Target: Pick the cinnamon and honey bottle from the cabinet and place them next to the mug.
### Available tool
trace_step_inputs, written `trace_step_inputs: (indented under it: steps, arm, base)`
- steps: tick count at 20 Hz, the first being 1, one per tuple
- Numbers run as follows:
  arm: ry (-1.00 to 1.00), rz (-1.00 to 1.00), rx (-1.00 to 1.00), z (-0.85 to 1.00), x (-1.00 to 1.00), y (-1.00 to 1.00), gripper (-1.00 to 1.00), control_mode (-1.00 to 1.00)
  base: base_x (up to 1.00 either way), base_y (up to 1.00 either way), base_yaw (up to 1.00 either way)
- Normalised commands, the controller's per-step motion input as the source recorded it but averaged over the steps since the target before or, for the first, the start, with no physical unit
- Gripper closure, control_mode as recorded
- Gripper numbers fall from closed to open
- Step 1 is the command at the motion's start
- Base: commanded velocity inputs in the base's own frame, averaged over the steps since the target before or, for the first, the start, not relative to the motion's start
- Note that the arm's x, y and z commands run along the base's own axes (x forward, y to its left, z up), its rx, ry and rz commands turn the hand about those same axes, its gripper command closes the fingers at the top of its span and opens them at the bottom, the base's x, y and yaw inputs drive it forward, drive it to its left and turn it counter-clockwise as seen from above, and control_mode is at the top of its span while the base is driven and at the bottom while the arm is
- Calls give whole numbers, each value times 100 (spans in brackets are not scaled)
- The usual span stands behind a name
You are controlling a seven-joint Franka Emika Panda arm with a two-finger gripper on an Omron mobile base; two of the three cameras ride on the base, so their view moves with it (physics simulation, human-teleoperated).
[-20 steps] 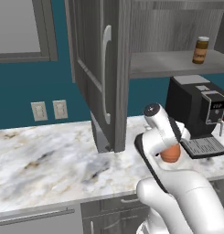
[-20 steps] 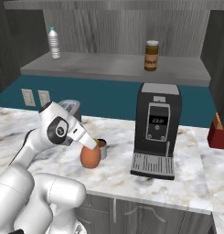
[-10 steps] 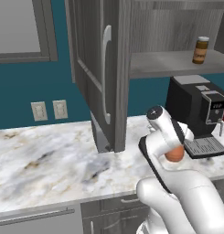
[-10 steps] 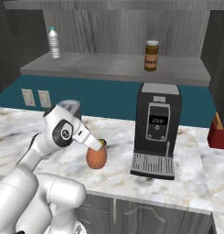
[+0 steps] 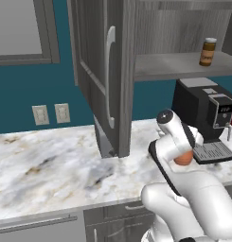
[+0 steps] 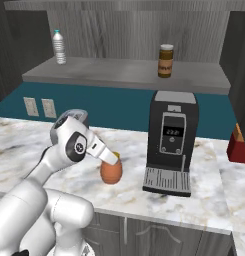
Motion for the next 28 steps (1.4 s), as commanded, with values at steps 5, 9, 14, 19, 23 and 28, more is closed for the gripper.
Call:
trace_step_inputs:
  steps: [5, 9, 14, 19, 23, 28]
  arm:
    - [-2, 0, 0, -34, 16, 0, 100, -100]
    - [-4, 0, 0, -39, 8, 0, 100, -100]
    - [-5, 0, 0, -35, 0, 0, 100, -100]
    - [-3, 0, 0, -30, 0, 0, 100, -100]
    - [0, -1, 0, -1, 0, -1, 100, -100]
    - [0, 0, 0, 0, 0, 0, -100, -100]
  base:
    - [0, 0, 0]
    - [0, 0, 0]
    - [0, 0, 0]
    - [0, 0, 0]
    - [0, 0, 0]
    - [0, 0, 0]
